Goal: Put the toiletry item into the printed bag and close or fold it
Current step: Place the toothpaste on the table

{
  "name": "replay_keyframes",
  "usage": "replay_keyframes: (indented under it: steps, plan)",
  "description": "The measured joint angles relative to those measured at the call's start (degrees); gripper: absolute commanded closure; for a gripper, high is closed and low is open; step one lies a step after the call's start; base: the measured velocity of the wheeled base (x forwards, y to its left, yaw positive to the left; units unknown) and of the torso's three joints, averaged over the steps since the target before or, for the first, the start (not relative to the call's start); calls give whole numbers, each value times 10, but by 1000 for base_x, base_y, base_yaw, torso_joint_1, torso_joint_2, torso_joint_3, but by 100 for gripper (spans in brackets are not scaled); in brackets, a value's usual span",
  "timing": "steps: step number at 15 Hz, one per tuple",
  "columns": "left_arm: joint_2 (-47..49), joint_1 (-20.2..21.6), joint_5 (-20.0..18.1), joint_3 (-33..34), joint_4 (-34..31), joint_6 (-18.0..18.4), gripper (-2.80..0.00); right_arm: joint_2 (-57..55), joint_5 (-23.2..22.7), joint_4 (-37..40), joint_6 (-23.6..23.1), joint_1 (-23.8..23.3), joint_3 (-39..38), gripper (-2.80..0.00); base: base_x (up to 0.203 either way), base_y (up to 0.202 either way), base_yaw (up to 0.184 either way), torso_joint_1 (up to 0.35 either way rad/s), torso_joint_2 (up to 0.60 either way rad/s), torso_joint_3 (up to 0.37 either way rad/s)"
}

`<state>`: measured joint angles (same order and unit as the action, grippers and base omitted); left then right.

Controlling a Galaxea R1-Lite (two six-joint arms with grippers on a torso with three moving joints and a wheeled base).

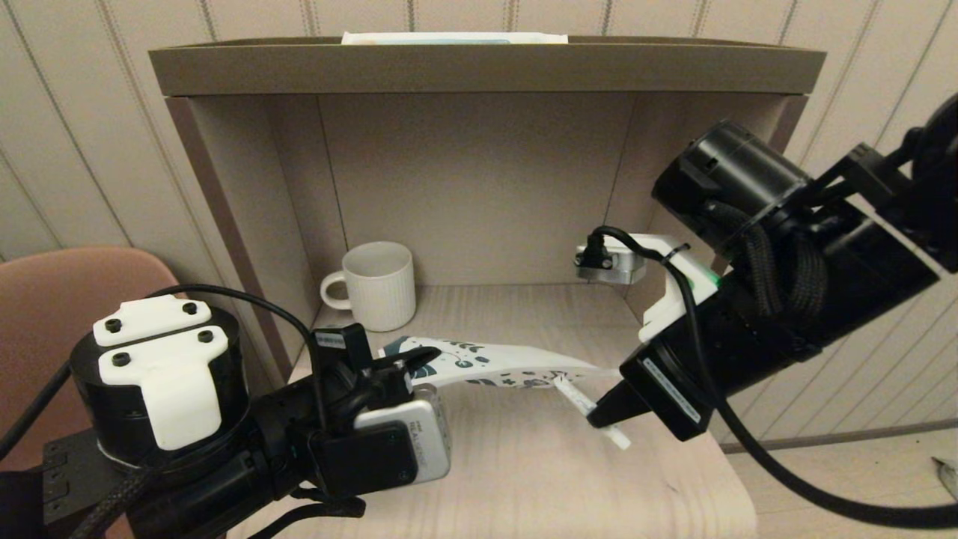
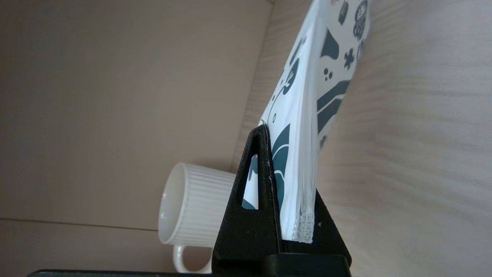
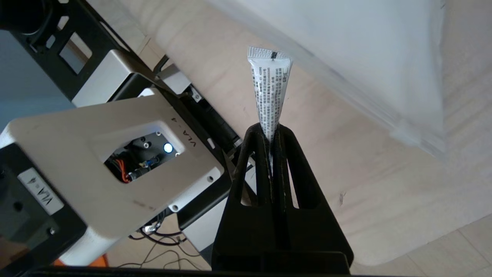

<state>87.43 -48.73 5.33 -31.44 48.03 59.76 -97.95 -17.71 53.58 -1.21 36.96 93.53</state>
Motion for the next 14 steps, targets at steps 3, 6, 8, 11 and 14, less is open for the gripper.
replay_keyframes:
  steps: [3, 6, 8, 11, 14]
  plan:
    - [0, 0, 0, 1, 0, 0, 0, -15, 0, 0, -4, -2, 4, 0, 0, 0, 0, 0, 0, 0]
    - [0, 0, 1, 4, 0, 0, 0, -29, 0, 0, -7, -6, 3, 0, 0, 0, 0, 0, 0, 0]
    - [0, 0, 1, 4, 0, -1, 0, -33, 0, 1, -7, -7, -3, 0, 0, 0, 0, 0, 0, 0]
    - [0, 0, 1, 6, 1, -1, 0, -15, -1, 1, -7, -7, -10, 0, 0, 0, 0, 0, 0, 0]
    - [0, 0, 1, 7, 1, -2, 0, 30, -1, 4, -6, -5, -12, 0, 0, 0, 0, 0, 0, 0]
